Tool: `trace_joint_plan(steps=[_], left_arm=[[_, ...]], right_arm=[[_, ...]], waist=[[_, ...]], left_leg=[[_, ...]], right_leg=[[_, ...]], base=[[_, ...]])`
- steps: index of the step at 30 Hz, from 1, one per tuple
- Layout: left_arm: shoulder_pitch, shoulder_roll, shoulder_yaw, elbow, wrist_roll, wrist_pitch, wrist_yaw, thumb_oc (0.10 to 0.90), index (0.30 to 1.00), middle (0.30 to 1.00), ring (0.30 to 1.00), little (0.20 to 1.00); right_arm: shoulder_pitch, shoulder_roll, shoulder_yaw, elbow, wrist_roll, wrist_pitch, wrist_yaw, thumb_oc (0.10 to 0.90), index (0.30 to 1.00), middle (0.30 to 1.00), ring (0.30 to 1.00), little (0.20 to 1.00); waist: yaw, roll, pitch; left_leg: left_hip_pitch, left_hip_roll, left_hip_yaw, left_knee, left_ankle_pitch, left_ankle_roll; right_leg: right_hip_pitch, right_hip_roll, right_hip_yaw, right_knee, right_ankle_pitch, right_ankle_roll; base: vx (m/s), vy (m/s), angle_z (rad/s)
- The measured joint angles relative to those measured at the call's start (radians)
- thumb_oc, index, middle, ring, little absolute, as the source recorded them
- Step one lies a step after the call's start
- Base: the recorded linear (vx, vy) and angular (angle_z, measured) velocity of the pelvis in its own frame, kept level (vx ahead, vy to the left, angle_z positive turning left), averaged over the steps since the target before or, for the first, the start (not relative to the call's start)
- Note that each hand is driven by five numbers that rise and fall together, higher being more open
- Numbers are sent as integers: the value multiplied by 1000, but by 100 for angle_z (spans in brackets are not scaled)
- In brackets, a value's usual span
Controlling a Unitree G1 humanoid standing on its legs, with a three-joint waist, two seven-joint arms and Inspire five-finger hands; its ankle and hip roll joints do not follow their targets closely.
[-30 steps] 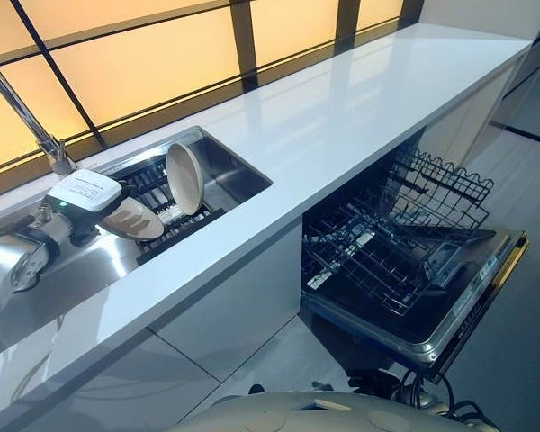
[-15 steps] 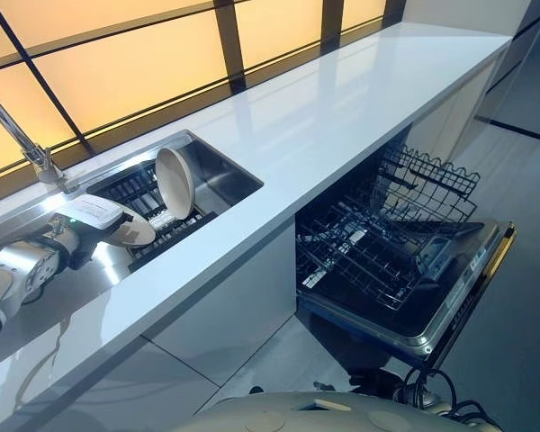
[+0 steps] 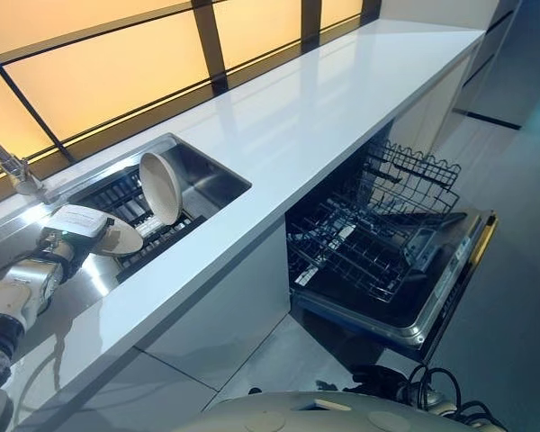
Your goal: Pick up plates and place into dishwasher.
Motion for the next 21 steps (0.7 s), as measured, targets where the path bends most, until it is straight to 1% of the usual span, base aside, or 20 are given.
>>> trace_joint_plan(steps=[4, 5, 6, 7, 8, 15, 21], left_arm=[[-7, -10, -4, 25, 18, 30, 93, 800, 900, 900, 900, 900], [-15, -16, -4, 38, 20, 35, 110, 707, 820, 820, 820, 807], [-27, -20, -8, 48, 20, 38, 119, 358, 521, 521, 521, 458], [-39, -26, -11, 58, 20, 48, 126, 199, 385, 385, 385, 299], [-44, -27, -18, 64, 20, 57, 129, 100, 300, 300, 300, 200], [-52, -28, -38, 72, 20, 87, 130, 100, 300, 300, 300, 200], [-88, -27, -39, 71, 26, 91, 137, 100, 300, 300, 300, 200]], right_arm=[[0, -2, -1, 0, 1, -2, 10, 800, 900, 900, 900, 900], [1, -3, -1, 0, 1, -5, 10, 800, 900, 900, 900, 900], [1, -3, -1, -1, 1, -11, 11, 800, 900, 900, 900, 900], [0, -4, 0, -1, 0, -14, 12, 800, 900, 900, 900, 900], [0, -4, 0, -1, 0, -15, 13, 800, 900, 900, 900, 900], [0, -5, 0, -2, 1, -18, 13, 800, 900, 900, 900, 900], [-2, -6, 0, -16, 4, -24, 14, 800, 900, 900, 900, 900]], waist=[[-11, -8, 5], [-14, -8, 5], [-14, -8, 6], [-13, -8, 6], [-14, -8, 6], [-17, -11, 8], [-17, -16, 11]], left_leg=[[0, 0, 11, 0, -3, 2], [-1, -1, 12, 0, -4, 3], [-2, -1, 15, 0, -4, 3], [-2, -1, 19, 0, -4, 3], [-1, -1, 22, 0, -5, 4], [0, -3, 36, 0, -8, 7], [0, -3, 36, 0, -8, 7]], right_leg=[[-7, 0, 15, 2, 1, 1], [-9, 0, 16, 2, 1, 1], [-12, 0, 18, 2, 1, 2], [-13, 0, 21, 3, 1, 2], [-14, 0, 24, 3, 2, 3], [-18, -2, 38, 2, 5, 7], [-18, -2, 38, 2, 6, 8]], base=[[42, 22, -10], [33, 16, -5], [26, 12, -7], [19, 12, -9], [18, 12, -8], [3, 9, -5], [0, 0, 0]])
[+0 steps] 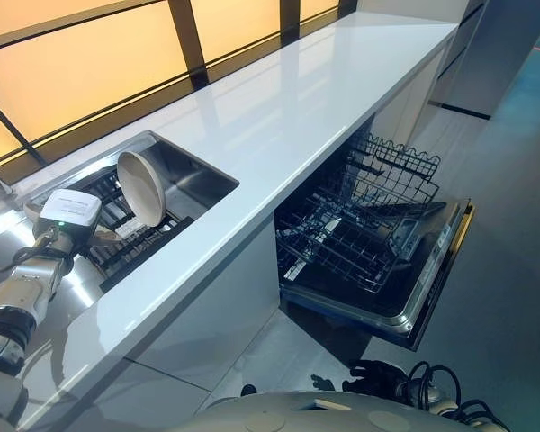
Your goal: Pick up plates and place into dishwasher.
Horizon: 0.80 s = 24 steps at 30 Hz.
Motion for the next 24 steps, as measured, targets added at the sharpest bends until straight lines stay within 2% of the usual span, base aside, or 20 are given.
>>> trace_joint_plan(steps=[4, 7, 12, 17, 18, 19, 24], left_arm=[[-9, 6, 1, -2, -8, 0, 0, 100, 300, 300, 300, 200], [-6, 26, 13, -35, -63, 0, 4, 100, 300, 300, 300, 200], [25, 82, 122, -136, -198, -5, 18, 100, 300, 300, 300, 200], [74, 114, 298, -214, -269, -27, 110, 100, 300, 300, 300, 200], [81, 125, 317, -223, -269, -35, 126, 105, 305, 305, 305, 205], [82, 131, 329, -233, -269, -41, 132, 147, 340, 340, 340, 247], [127, 182, 374, -330, -273, -64, 136, 163, 354, 354, 354, 263]], right_arm=[[13, -10, 7, -36, 18, -9, 7, 800, 900, 900, 900, 900], [49, -27, 25, -154, 24, -8, 25, 800, 900, 900, 900, 900], [100, -42, 44, -393, 61, 25, 45, 800, 900, 900, 900, 900], [112, -43, 42, -557, 101, 60, 59, 800, 900, 900, 900, 900], [114, -42, 42, -577, 105, 65, 63, 800, 900, 900, 900, 900], [115, -43, 42, -589, 107, 71, 65, 800, 900, 900, 900, 900], [130, -59, 42, -688, 142, 120, 71, 800, 900, 900, 900, 900]], waist=[[1, -1, 2], [7, -9, 9], [9, -33, 27], [7, -42, 25], [7, -42, 25], [9, -42, 25], [21, -44, 23]], left_leg=[[0, 0, 0, 0, 0, 0], [0, 0, -2, 0, 0, 0], [-1, 0, -7, 0, 1, 0], [-1, -2, -18, 0, 1, 0], [0, -3, -20, 0, 1, 0], [1, -4, -25, 0, 0, 0], [-1, -3, -26, 0, 0, -1]], right_leg=[[1, 0, 0, -1, 0, 0], [3, 1, -2, -2, 0, 0], [4, 1, -8, -3, 0, 0], [12, -1, -22, -8, 0, 0], [18, -1, -24, -12, 0, 0], [20, -1, -25, -14, 0, 0], [21, 0, -27, -17, 1, -1]], base=[[-48, -13, 0], [-82, -33, 1], [-65, -31, 3], [-51, -26, 8], [-49, -31, 10], [-36, -25, 9], [-39, -32, 0]])
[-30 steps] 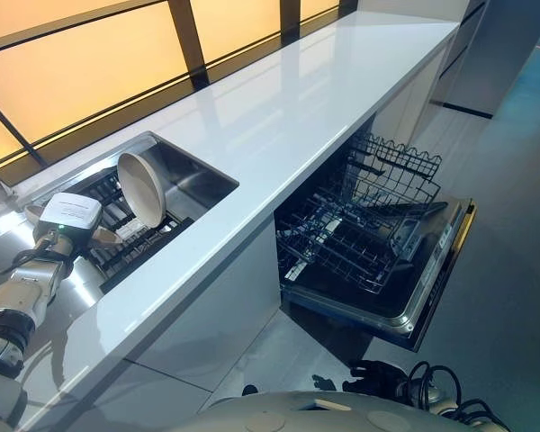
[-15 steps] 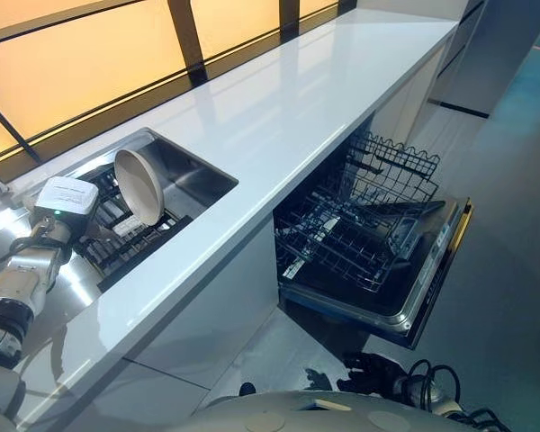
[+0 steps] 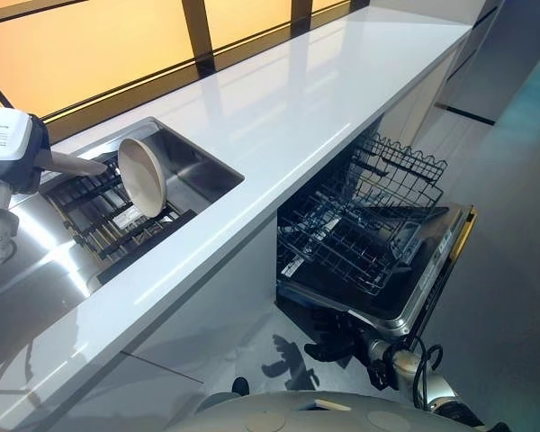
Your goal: Pick up plates and place into dishwasher.
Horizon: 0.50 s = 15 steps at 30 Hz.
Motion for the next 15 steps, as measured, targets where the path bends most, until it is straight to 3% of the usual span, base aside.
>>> trace_joint_plan(steps=[4, 7, 11, 14, 15], left_arm=[[72, 26, 47, -74, -4, -14, 5, 166, 356, 356, 356, 266], [127, 26, 84, -119, -17, -29, 23, 174, 364, 364, 364, 274], [233, 3, 179, -204, -97, -85, 64, 182, 371, 371, 371, 282], [282, -111, 268, -337, -182, -141, 82, 169, 359, 359, 359, 269], [282, -126, 269, -355, -197, -153, 82, 163, 354, 354, 354, 263]], right_arm=[[11, -31, -31, -98, 86, 14, -8, 800, 900, 900, 900, 900], [13, -29, -91, -165, 151, 8, -87, 800, 900, 900, 900, 900], [21, -23, -196, -302, 127, -27, -340, 800, 900, 900, 900, 900], [29, -19, -287, -444, 3, -86, -578, 800, 900, 900, 900, 900], [23, -20, -308, -468, -20, -106, -614, 800, 900, 900, 900, 900]], waist=[[-6, -1, 0], [-9, 0, 0], [-13, 2, 1], [-9, 19, 9], [-8, 23, 9]], left_leg=[[0, 0, 0, 0, 0, 0], [0, 0, 1, 0, 0, 0], [0, 0, 8, 3, -2, 1], [0, 0, 20, 2, -5, 5], [0, 0, 21, 1, -6, 6]], right_leg=[[0, 0, 0, 0, 0, 0], [-1, 0, 1, -1, 0, 0], [-4, -1, 7, 0, 0, 0], [-5, -6, 14, -1, 4, 6], [-5, -7, 16, -1, 4, 7]], base=[[-18, -17, 0], [0, 0, 0], [-29, -3, -3], [-6, 11, -6], [-9, 3, -9]])
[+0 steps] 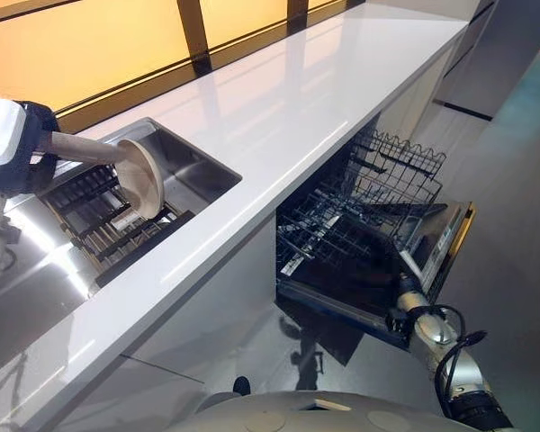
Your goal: Pick up plates and place into dishwasher.
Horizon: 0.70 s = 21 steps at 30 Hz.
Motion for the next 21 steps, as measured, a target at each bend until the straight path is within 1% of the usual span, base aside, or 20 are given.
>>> trace_joint_plan(steps=[2, 3, 4, 5, 6, 9, 11, 14, 16, 19, 21], left_arm=[[0, -17, 0, -73, -41, -40, -3, 149, 342, 342, 342, 249], [-3, -19, 0, -90, -54, -49, -5, 144, 338, 338, 338, 244], [-7, -21, 0, -120, -76, -66, -12, 136, 331, 331, 331, 236], [-14, -21, -1, -146, -92, -78, -19, 108, 307, 307, 307, 208], [-29, -21, -2, -165, -110, -94, -32, 100, 300, 300, 300, 200], [-79, -28, -4, -202, -130, -116, -53, 100, 300, 300, 300, 200], [-97, -28, -4, -220, -131, -124, -53, 100, 300, 300, 300, 200], [-118, -29, -4, -248, -172, -136, -80, 100, 300, 300, 300, 200], [-133, -29, -5, -277, -213, -140, -111, 100, 300, 300, 300, 200], [-167, -45, -27, -320, -284, -141, -172, 100, 300, 300, 300, 200], [-206, -61, -76, -347, -327, -141, -203, 100, 300, 300, 300, 200]], right_arm=[[-49, -23, -69, -81, -77, -90, -113, 800, 900, 900, 900, 900], [-71, -45, -74, -96, -94, -112, -138, 800, 900, 900, 900, 900], [-108, -81, -88, -121, -129, -148, -169, 800, 900, 900, 900, 900], [-136, -105, -99, -147, -157, -184, -194, 800, 900, 900, 900, 900], [-160, -127, -106, -175, -179, -213, -216, 800, 900, 900, 900, 900], [-225, -165, -103, -242, -208, -269, -224, 800, 900, 900, 900, 900], [-241, -170, -92, -280, -208, -285, -214, 800, 900, 900, 900, 900], [-243, -187, -70, -306, -202, -296, -135, 800, 900, 900, 900, 900], [-244, -218, -38, -328, -192, -291, -50, 800, 900, 900, 900, 900], [-276, -267, 34, -375, -185, -259, 70, 800, 900, 900, 900, 900], [-329, -297, 92, -392, -185, -235, 138, 800, 900, 900, 900, 900]], waist=[[2, 3, -1], [1, 3, -1], [-5, 3, -1], [-7, 3, -1], [-7, 3, -1], [-4, 5, -3], [0, 8, -4], [13, 10, -6], [19, 10, -6], [20, 10, -6], [21, 10, -6]], left_leg=[[2, -1, 5, 1, -1, 1], [2, -1, 5, 1, -1, 1], [2, -1, 5, 3, -1, 1], [2, -3, 5, 3, -1, 1], [2, -2, 5, 3, -1, 1], [2, 1, 3, 3, 0, -1], [2, 1, 2, 4, -1, -2], [1, 0, 2, 3, -1, -2], [0, 0, -1, 3, -1, -2], [-1, 0, -8, 3, 0, -2], [-3, -1, -13, 3, 0, -1]], right_leg=[[0, 0, 10, 0, 1, 1], [0, -1, 10, 0, 1, 2], [0, -1, 10, 0, 1, 2], [0, 0, 10, 0, 1, 2], [1, 2, 11, -1, 1, 2], [2, 5, 10, -3, 2, 0], [2, 6, 10, -3, 2, 0], [2, 4, 9, -3, 2, 0], [1, 3, 7, -3, 2, 0], [1, 2, -1, -3, 2, 0], [2, 2, -8, -3, 2, 0]], base=[[-13, -4, -11], [-11, -11, -6], [0, 0, 0], [0, 0, 0], [0, 0, 0], [0, 0, 0], [0, 0, 0], [0, 0, 0], [-8, -8, 2], [-15, -15, 7], [-10, -10, 7]])
